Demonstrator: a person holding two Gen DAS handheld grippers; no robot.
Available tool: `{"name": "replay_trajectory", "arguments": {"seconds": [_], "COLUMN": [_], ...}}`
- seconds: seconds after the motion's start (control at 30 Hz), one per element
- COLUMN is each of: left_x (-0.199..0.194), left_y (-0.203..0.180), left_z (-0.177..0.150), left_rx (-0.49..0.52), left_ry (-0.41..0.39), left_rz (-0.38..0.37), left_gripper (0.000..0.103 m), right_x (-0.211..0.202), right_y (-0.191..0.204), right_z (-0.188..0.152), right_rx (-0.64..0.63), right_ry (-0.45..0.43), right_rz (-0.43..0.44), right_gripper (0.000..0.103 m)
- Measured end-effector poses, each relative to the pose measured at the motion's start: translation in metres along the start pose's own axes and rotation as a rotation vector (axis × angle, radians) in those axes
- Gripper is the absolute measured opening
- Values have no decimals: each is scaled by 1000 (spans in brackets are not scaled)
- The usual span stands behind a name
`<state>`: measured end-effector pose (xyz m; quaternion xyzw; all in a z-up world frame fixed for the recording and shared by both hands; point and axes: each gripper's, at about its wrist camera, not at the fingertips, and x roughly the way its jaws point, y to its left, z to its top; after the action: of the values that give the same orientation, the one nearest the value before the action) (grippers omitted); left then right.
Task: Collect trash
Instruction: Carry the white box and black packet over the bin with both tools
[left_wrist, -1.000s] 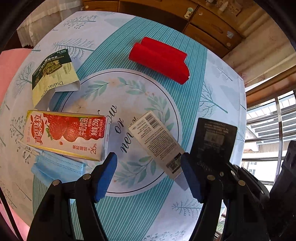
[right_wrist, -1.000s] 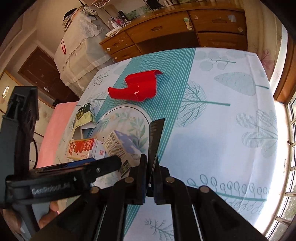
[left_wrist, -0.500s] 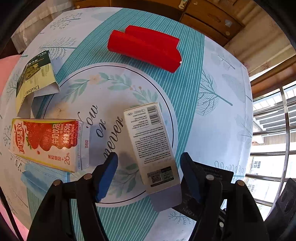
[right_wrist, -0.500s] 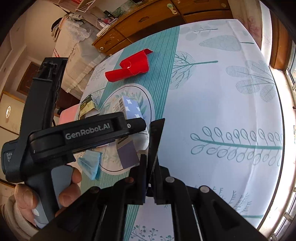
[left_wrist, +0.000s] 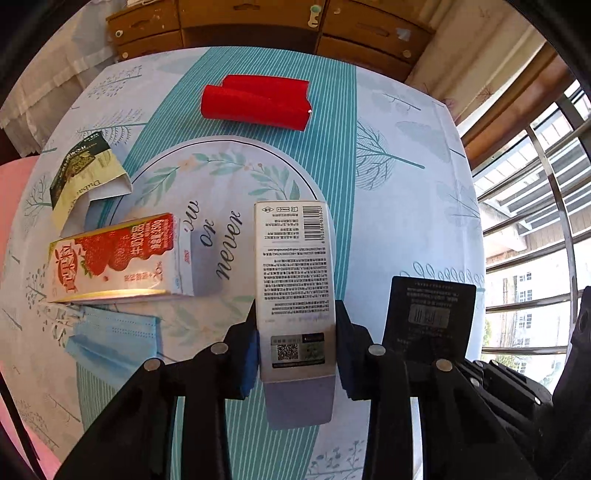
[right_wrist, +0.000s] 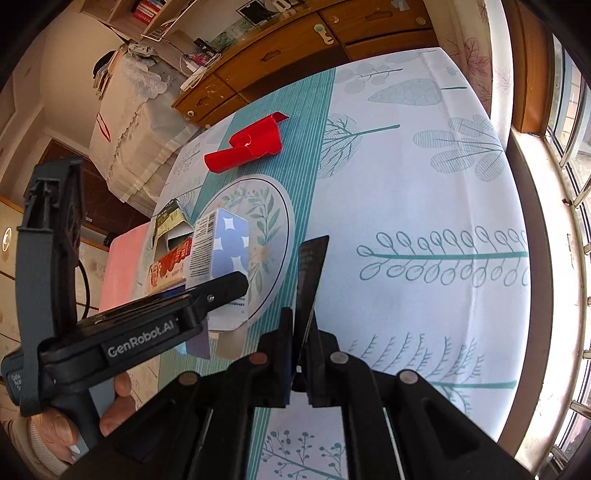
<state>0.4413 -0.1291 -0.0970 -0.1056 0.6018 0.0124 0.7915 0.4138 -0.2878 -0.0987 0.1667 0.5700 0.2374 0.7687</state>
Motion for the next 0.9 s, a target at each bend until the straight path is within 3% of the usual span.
{"name": "replay_trajectory", "arguments": {"seconds": [0.33, 0.6, 0.9], "left_x": [-82, -143, -171], "left_y": [41, 104, 175], "left_z": [-79, -175, -271], "left_rx": [145, 302, 390], "left_ry": [-70, -102, -115], "left_rz": [-11, -59, -128], "left_gripper": [33, 33, 33], "right_x": [-33, -49, -36], "right_y": [59, 128, 197], "right_z": [-67, -174, -285], "right_rx": [2, 80, 124], "right_ry": [-77, -135, -99], "right_rz": [-56, -135, -226], "right_gripper": [5, 5, 5]}}
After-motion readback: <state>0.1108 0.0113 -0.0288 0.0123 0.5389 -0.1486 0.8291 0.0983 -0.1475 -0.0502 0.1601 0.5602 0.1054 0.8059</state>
